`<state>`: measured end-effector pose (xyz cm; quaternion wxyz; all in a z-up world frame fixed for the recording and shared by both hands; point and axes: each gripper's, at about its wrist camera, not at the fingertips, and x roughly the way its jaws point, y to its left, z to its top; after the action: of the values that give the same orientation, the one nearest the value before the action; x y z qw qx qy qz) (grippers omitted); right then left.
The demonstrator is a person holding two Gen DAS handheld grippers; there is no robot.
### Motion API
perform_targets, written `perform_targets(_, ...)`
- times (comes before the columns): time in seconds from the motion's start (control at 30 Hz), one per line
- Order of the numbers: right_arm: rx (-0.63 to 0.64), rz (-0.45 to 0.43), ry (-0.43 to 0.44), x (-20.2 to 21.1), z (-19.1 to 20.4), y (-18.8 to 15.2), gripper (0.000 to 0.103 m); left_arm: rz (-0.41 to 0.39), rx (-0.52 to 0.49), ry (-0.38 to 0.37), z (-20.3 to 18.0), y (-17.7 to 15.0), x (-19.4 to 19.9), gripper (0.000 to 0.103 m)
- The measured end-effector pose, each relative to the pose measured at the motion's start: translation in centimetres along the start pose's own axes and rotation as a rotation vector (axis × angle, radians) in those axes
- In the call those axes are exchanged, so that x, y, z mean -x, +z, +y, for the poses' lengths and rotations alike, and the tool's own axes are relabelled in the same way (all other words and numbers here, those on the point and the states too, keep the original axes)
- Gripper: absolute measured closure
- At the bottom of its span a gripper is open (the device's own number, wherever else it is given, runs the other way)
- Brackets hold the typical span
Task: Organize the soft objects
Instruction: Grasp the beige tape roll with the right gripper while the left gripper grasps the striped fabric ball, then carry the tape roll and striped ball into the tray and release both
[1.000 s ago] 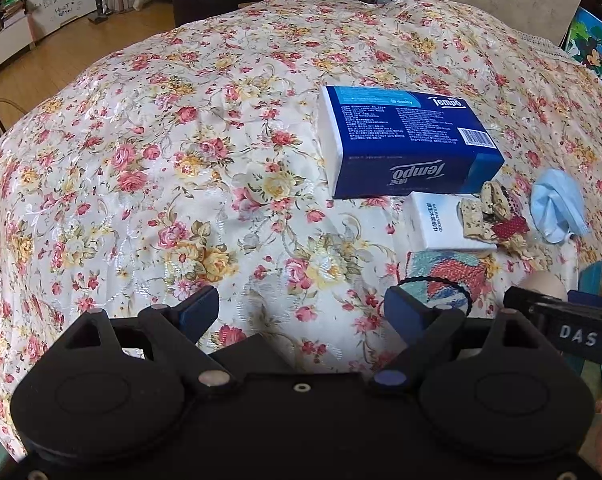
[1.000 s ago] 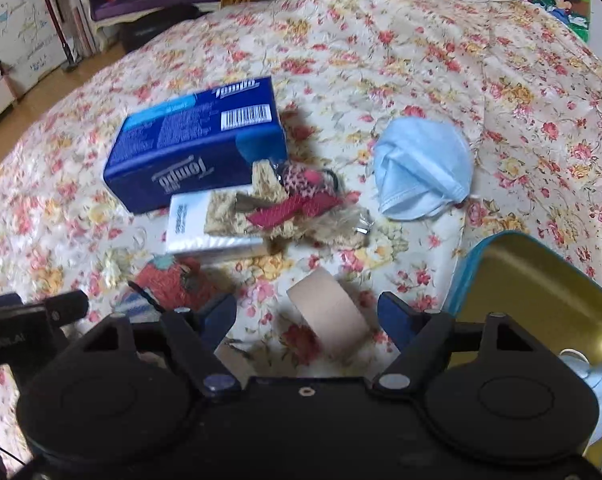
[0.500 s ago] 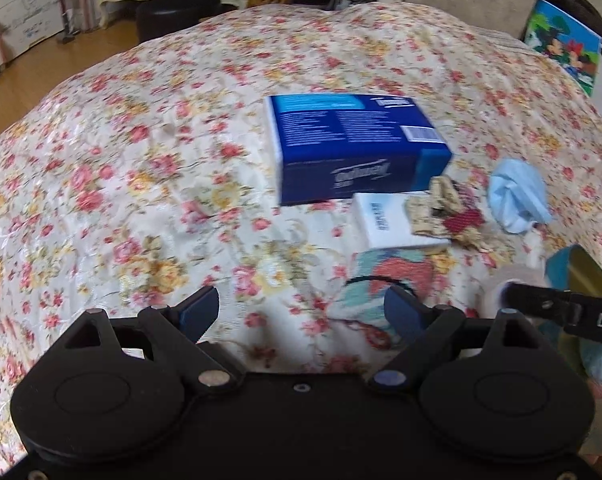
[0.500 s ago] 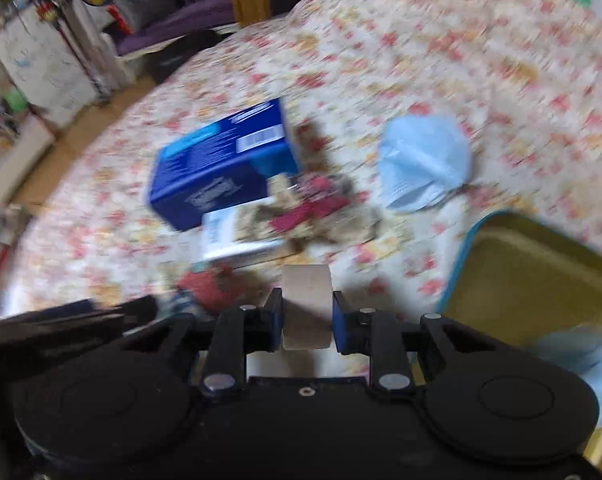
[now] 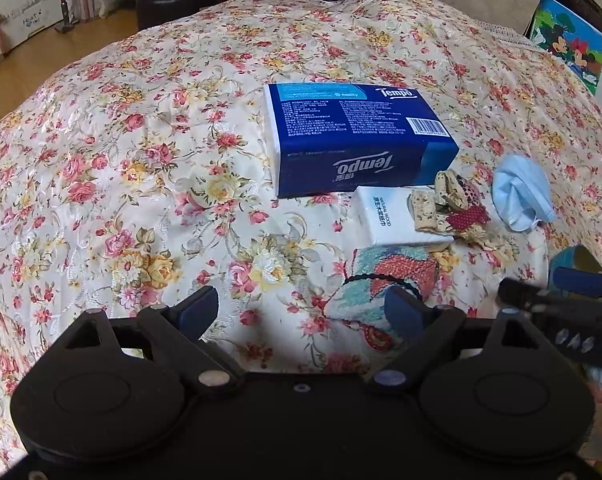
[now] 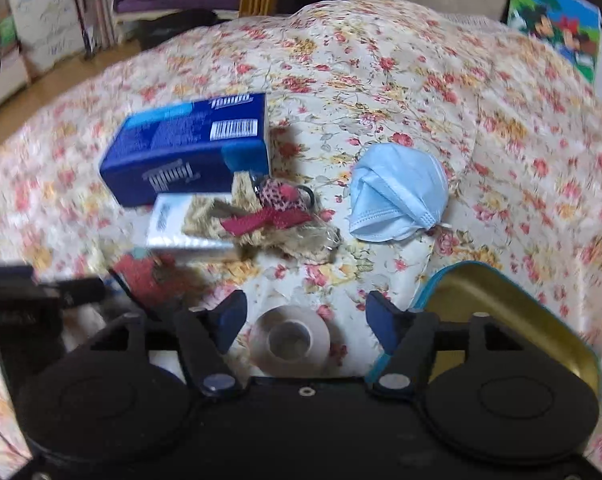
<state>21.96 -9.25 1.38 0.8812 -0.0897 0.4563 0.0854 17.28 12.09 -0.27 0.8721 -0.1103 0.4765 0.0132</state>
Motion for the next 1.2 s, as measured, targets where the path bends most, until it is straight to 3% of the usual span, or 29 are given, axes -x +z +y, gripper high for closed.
perform_targets(0.17,0.059,0.042,0.011,-1.3,0.8,-0.9,0.04,0.006,0.007,-0.012,-0.1,0.1,-0.1,0.016)
perform_targets(0.2,0.061,0.05,0.017,-1.4,0.8,-1.1,0.052,0.008,0.007,-0.013,-0.2,0.1,-0.1,0.015)
perform_targets(0.23,0.055,0.061,0.033,-1.5,0.6,-1.1,0.056,0.009,0.007,-0.015,-0.3,0.1,-0.2,0.015)
perform_targets(0.53,-0.045,0.003,0.087,1.3,-1.4,-0.5,0.056,0.012,0.057,-0.112,-1.8,1.3,0.2,0.011)
perform_targets(0.67,-0.048,-0.039,0.081,2.7,-1.9,-0.8,0.056,0.006,0.04,-0.065,-3.2,1.8,-0.4,0.006)
perform_targets(0.8,-0.037,-0.063,0.068,3.4,-1.9,-1.5,0.056,0.068,0.015,-0.039,-4.2,1.9,-2.3,0.006)
perform_targets(0.87,-0.036,-0.063,0.066,3.5,-1.9,-1.8,0.056,0.099,-0.019,-0.038,-4.7,1.5,-3.3,0.013)
perform_targets(0.9,-0.038,-0.059,0.067,3.5,-1.9,-1.9,0.056,0.117,-0.031,-0.041,-4.9,1.3,-3.8,0.027)
perform_targets(0.97,-0.049,-0.055,0.066,3.6,-2.1,-2.2,0.056,0.16,-0.041,-0.041,-5.1,0.9,-5.0,0.046)
perform_targets(1.2,-0.158,-0.058,0.066,5.4,-4.1,-2.6,0.056,0.108,-0.047,-0.094,-4.8,0.7,-4.0,0.051)
